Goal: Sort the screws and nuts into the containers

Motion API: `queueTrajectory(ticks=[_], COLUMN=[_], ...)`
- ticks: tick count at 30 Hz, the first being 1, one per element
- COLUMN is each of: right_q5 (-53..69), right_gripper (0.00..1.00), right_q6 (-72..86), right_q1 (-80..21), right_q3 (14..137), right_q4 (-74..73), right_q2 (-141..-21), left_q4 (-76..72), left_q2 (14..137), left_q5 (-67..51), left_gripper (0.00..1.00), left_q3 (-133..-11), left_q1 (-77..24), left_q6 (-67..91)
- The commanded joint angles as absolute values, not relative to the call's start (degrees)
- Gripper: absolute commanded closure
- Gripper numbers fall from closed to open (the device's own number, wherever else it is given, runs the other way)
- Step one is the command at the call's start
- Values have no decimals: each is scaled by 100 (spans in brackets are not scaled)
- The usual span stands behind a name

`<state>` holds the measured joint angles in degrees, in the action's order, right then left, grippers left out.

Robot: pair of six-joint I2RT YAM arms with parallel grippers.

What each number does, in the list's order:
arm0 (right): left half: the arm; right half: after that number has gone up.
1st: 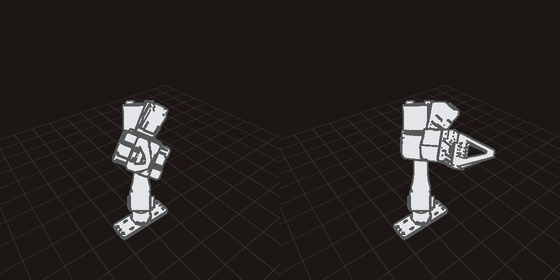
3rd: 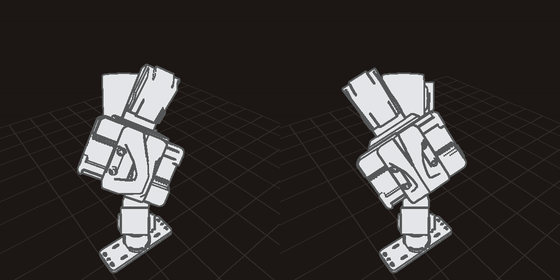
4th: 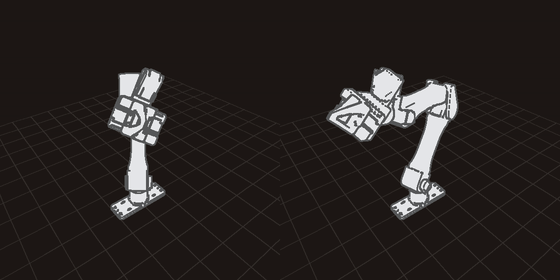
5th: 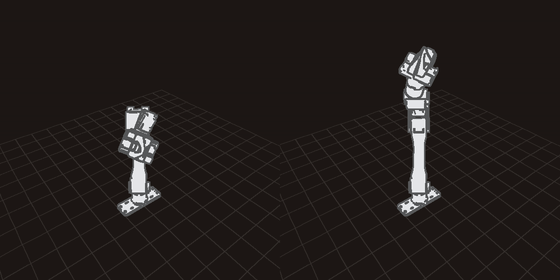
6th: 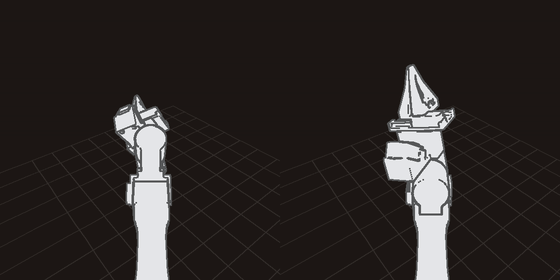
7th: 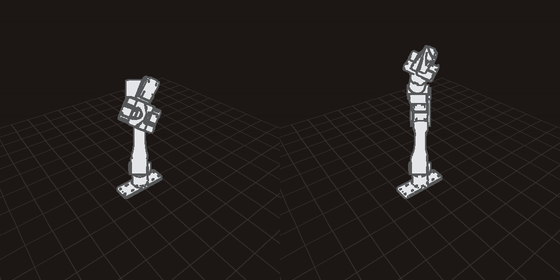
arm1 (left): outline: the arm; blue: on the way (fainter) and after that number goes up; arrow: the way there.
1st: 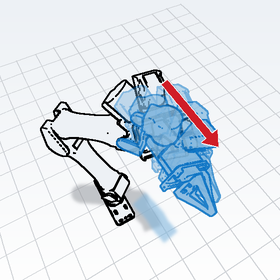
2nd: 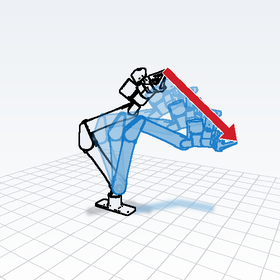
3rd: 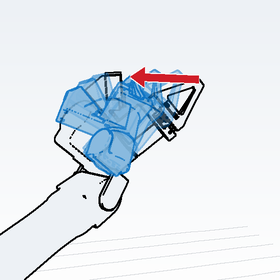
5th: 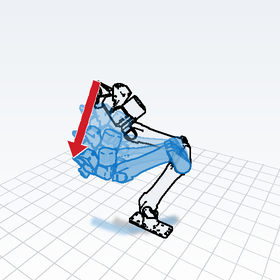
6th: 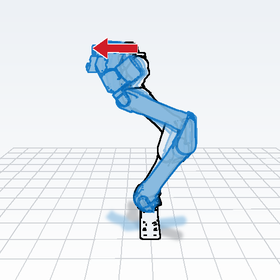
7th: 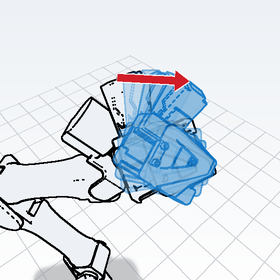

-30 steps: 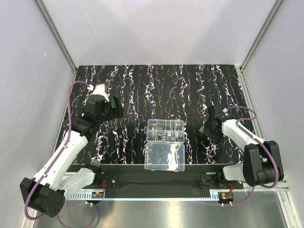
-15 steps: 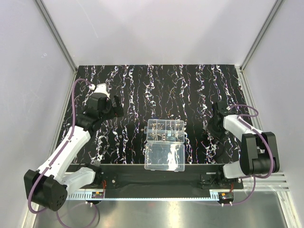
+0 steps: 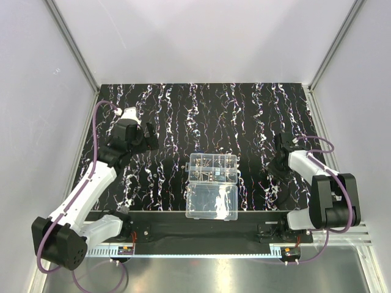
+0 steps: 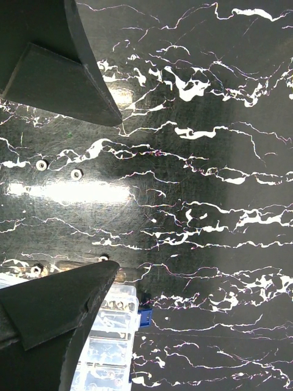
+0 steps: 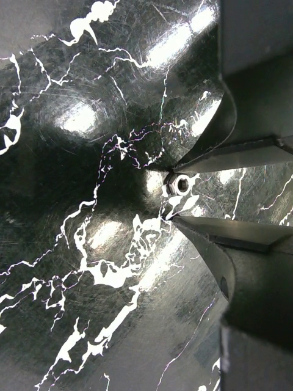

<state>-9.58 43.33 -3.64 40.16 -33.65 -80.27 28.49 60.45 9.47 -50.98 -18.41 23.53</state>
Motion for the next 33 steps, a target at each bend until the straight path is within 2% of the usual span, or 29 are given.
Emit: queueTrajectory(ticks=[1, 10, 13, 18, 22, 29, 33], right_q5=[-958, -1011, -985, -940, -870, -335, -351], right_gripper=[59, 60, 69, 91, 100, 100, 100], right_q6=[4377, 4368, 4359, 4307, 4254, 3973, 3999], right_q1=[-352, -360, -352, -360, -360, -448, -1122], right_q3=[3893, 4034, 4034, 4052, 4087, 4578, 5201], right_q4=[-3252, -3384, -3366, -3349, -3383, -3656, -4024], right_q2=[-8209, -8508, -8517, -8569, -8543, -7972, -7857], left_q4=[2558, 2575, 2575, 2566, 2566, 2558, 2558], left_q2=[5854, 5836, 5827, 5836, 5845, 5827, 5801], left_q5=[923, 976, 976, 949, 940, 897, 861], left_gripper=[1, 1, 1, 1, 1, 1, 1], left_q3=[-5142, -5142, -5142, -5150, -5142, -5150, -5150], left_q1=[-1811, -1810, -1810, -1802, -1802, -1784, -1784], left_q6=[2294, 2285, 2285, 2285, 2285, 2303, 2320])
